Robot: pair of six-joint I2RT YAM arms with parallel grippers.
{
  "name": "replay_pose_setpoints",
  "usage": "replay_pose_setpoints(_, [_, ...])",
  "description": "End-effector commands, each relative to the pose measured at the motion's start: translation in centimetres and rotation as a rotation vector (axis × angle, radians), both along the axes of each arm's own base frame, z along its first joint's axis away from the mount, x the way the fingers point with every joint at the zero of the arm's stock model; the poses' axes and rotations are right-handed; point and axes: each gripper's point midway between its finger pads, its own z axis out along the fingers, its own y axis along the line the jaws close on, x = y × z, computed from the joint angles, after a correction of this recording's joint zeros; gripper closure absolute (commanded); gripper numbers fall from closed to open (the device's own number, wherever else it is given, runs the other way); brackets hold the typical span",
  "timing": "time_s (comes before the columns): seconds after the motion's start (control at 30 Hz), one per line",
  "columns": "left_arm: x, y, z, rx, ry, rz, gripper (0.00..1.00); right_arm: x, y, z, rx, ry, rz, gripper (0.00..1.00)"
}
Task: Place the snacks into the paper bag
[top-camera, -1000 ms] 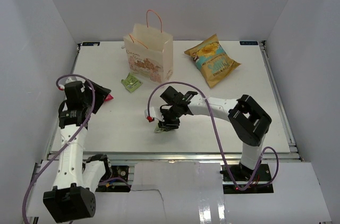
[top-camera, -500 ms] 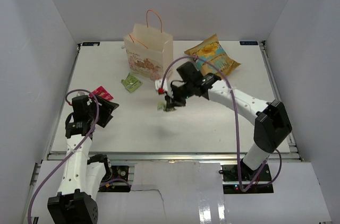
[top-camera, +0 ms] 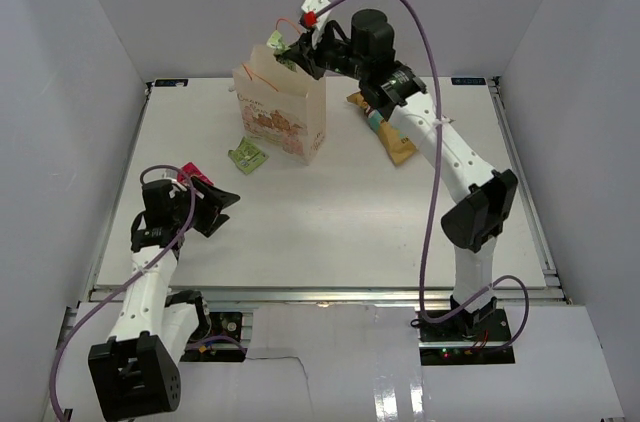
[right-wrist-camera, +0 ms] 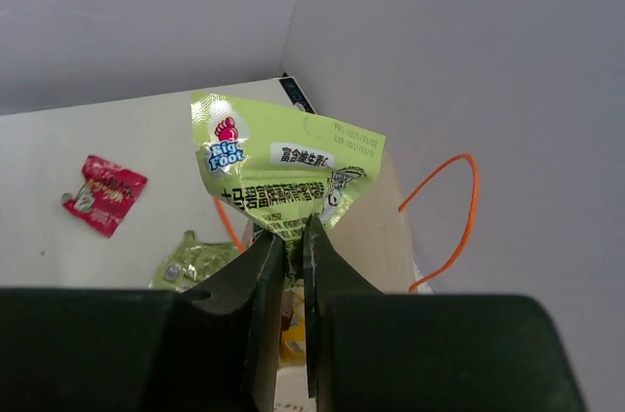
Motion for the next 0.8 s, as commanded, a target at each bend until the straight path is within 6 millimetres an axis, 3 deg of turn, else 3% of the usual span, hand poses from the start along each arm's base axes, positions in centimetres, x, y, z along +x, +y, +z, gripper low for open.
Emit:
replay_pose_setpoints(0.0, [1.1, -0.3, 1.0, -0.003, -0.072, -0.038, 0.25, 4.9, 1.3, -1.3, 0.100, 0.052, -0.154, 0.92])
replay_pose_setpoints(0.07, [1.9, -0.1, 1.0, 0.001, -0.073, -0.031, 0.25, 6.6, 1.6, -2.8, 0.093, 0.049, -0.199, 0.91])
replay_pose_setpoints(0.17, [3.4, 0.4, 0.7, 0.008, -0.067, -0.017, 0.24, 7.9, 1.7, -4.6, 0.070, 0.047, -0.236, 0.81])
replay_pose_setpoints(0.2, [3.8, 0.5, 0.6, 0.010, -0.064, -0.016, 0.25, 8.1, 1.6, -5.0, 0.063, 0.052, -0.240, 0.70])
replay_pose_setpoints(0.3, [5.9, 1.3, 0.1, 0.033, -0.042, 0.004, 0.25, 8.0, 0.8, -4.5, 0.066, 0.046, -0.244, 0.61])
replay_pose_setpoints(0.4, [8.3, 2.0, -0.2, 0.044, -0.035, 0.027, 0.26, 7.2, -0.9, -2.3, 0.106, 0.060, -0.234, 0.53])
replay_pose_setpoints(0.47, [9.8, 2.3, -0.2, 0.050, -0.040, 0.033, 0.27, 6.0, -2.8, -1.1, 0.121, 0.089, -0.208, 0.45])
replay_pose_setpoints(0.5, [11.3, 2.5, -0.4, 0.059, -0.031, 0.029, 0.28, 5.6, -3.5, -2.6, 0.096, 0.126, -0.191, 0.41])
replay_pose_setpoints(0.53, [12.0, 2.7, -0.5, 0.068, -0.026, 0.030, 0.29, 3.2, -4.1, -1.3, 0.095, 0.122, -0.105, 0.38])
replay_pose_setpoints(0.57, [12.8, 2.7, -0.8, 0.083, -0.018, 0.029, 0.29, 2.8, -5.8, -1.5, 0.079, 0.127, -0.075, 0.30])
replay_pose_setpoints(0.63, [14.8, 3.1, -1.7, 0.112, 0.011, 0.023, 0.31, -1.5, -7.3, -3.9, 0.014, 0.176, 0.101, 0.28])
replay_pose_setpoints(0.67, [15.5, 3.1, -2.3, 0.133, 0.028, 0.028, 0.31, -1.7, -8.9, -5.2, -0.018, 0.173, 0.094, 0.27])
replay_pose_setpoints(0.7, [16.9, 3.2, -1.6, 0.156, 0.009, 0.020, 0.31, -3.0, -10.2, -5.2, -0.032, 0.162, 0.094, 0.27])
replay_pose_setpoints(0.73, [17.2, 3.4, -3.5, 0.167, 0.070, 0.017, 0.31, -3.6, -11.5, -9.1, -0.070, 0.244, 0.099, 0.27])
replay_pose_setpoints(0.77, [17.7, 3.0, -3.8, 0.185, 0.081, 0.006, 0.31, -4.3, -12.5, -10.7, -0.099, 0.264, 0.101, 0.27])
